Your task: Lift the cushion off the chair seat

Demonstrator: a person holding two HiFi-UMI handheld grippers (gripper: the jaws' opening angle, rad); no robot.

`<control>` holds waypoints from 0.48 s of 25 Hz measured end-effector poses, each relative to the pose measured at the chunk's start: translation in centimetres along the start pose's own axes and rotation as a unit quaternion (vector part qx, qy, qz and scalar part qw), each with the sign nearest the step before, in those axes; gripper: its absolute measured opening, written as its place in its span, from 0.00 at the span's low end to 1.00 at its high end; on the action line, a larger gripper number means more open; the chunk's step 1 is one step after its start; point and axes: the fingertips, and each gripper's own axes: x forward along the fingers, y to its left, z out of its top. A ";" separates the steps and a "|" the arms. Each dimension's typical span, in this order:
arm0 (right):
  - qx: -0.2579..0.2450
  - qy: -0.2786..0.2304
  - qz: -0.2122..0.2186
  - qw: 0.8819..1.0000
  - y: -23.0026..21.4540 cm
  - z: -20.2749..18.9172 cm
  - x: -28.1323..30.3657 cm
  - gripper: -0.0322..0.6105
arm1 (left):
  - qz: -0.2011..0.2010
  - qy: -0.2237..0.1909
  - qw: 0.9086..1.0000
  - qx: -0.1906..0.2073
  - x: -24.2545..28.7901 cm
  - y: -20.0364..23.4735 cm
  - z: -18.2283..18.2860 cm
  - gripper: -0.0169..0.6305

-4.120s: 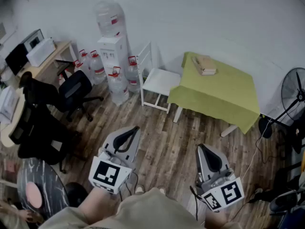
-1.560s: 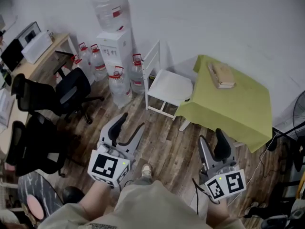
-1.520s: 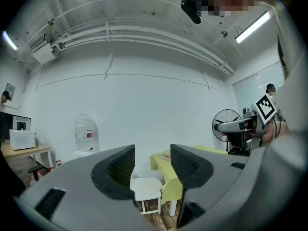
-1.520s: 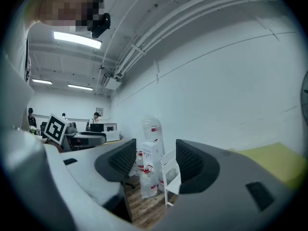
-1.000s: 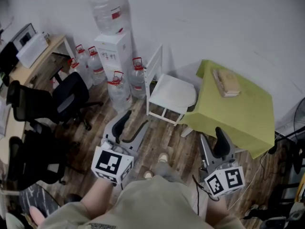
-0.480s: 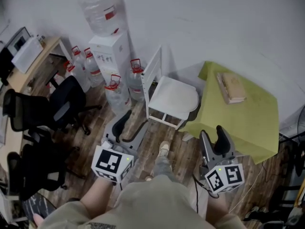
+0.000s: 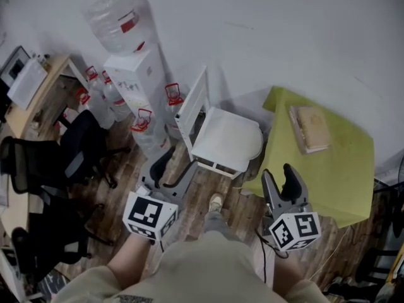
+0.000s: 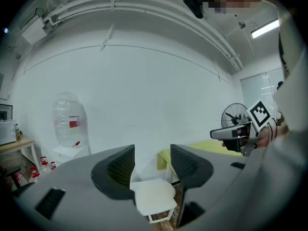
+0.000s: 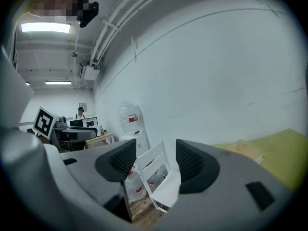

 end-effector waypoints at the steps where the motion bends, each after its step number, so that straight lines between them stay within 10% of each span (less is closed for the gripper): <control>1: 0.004 0.004 0.000 1.000 -0.9 0.0 1.2 0.45 | -0.003 0.003 1.000 -0.001 1.5 0.3 0.0 0.37; 12: 0.037 0.060 -0.013 0.997 -11.6 -2.0 14.8 0.45 | -0.004 0.064 0.998 -0.019 17.7 4.6 -1.8 0.37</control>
